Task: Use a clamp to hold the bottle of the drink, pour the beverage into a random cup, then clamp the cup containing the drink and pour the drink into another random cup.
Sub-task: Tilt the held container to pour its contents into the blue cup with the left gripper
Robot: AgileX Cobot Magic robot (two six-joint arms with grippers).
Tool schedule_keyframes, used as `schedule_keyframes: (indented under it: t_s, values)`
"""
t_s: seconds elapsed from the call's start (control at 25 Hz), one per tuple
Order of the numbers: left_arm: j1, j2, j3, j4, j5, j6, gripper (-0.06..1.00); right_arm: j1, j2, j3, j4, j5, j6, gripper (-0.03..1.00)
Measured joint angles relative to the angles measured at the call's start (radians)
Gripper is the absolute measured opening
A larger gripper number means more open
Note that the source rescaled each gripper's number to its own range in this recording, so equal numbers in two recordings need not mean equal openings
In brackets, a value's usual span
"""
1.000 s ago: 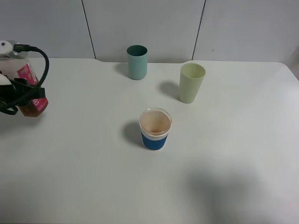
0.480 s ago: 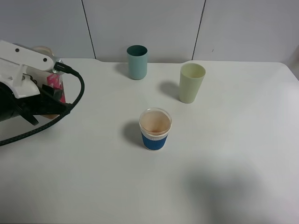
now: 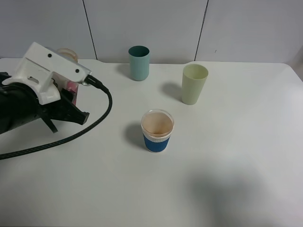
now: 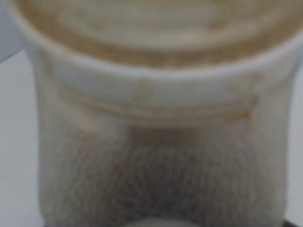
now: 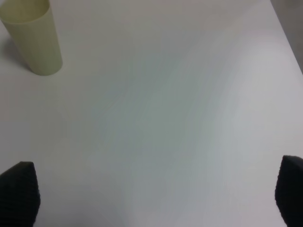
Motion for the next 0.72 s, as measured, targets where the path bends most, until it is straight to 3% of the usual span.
schedule_keyframes:
  t_s: [0.24,0.48,0.72]
  values:
    - [-0.055,0.141,-0.074,0.004,-0.067,0.047,0.05,0.000,0.000,0.000,0.000,0.000,0.000,1.00]
    - [-0.114,0.250,-0.092,0.107,-0.114,0.063,0.05,0.000,0.000,0.000,0.000,0.000,0.000,1.00]
    - [-0.152,0.329,-0.093,0.154,-0.131,0.077,0.05,0.000,0.000,0.000,0.000,0.000,0.000,1.00]
